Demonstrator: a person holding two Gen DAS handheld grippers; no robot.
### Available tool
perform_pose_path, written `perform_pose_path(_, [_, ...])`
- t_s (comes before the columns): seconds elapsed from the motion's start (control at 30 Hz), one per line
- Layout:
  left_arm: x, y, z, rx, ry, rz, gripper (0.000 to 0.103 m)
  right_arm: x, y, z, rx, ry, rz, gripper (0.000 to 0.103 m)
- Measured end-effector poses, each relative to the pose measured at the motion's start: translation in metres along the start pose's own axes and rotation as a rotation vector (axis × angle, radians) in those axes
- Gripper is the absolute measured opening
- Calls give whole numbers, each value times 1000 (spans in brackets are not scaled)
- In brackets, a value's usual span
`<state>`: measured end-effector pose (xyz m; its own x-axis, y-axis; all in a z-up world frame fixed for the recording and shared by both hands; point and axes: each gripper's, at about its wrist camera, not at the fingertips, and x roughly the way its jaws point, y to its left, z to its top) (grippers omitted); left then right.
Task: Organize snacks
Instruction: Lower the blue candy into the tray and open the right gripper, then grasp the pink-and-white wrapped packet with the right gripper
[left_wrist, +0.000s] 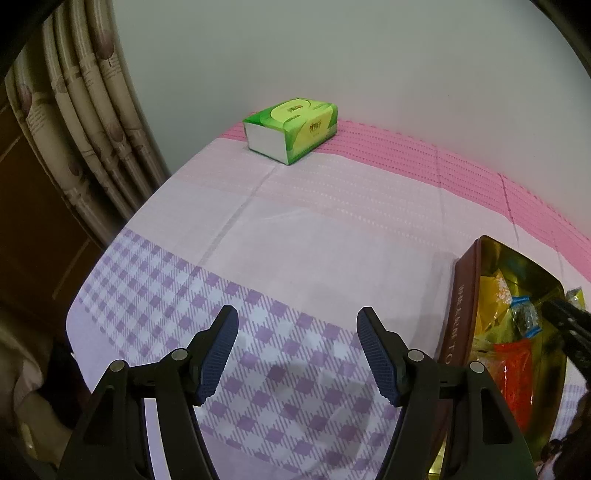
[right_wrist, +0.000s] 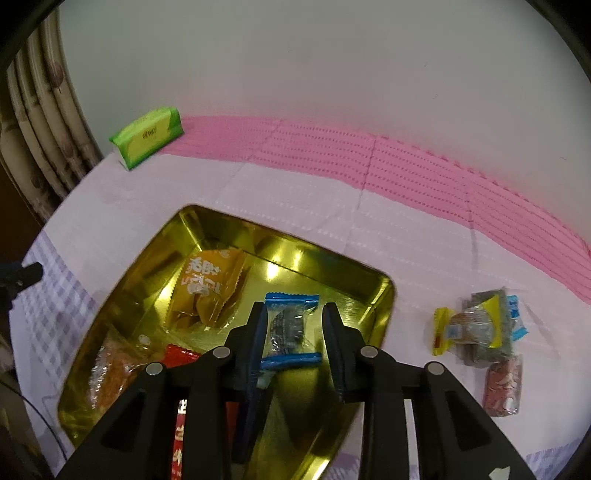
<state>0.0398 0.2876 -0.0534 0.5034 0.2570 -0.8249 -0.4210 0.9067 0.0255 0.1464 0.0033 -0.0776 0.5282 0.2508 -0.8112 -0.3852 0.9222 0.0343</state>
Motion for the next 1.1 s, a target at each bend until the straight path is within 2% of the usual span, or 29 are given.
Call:
perform_pose_path(0.13, [0,0,0,3,3,1,67,-26,-21,-8,25,-42,-22,34])
perform_pose_path(0.27, [1,-3,-3,17,2,5,67,-48,-58,-21,62,-59,-102,36])
perform_pose_path(0.37, [2,-6,-5,30,3,9,67,-54,-87,-34,106,-47,-151,40])
perform_pose_path(0.57, [3,-15,-8,68,-1,11,67,-52,-127,-64,182,-6,-209,40])
perform_pose_path(0.77, [-5,-29,-12,112,-48,3,67,-36,-146,-75,218,5,-191,41])
perform_pose_path(1.0, [-18,-57,-14,170,-63,-28,67,-13,-150,-73,203,5,-181,41])
perform_pose_path(1.1, [-27,-75,-15,209,-72,-42,67,-10,-153,-74,205,-10,-182,35])
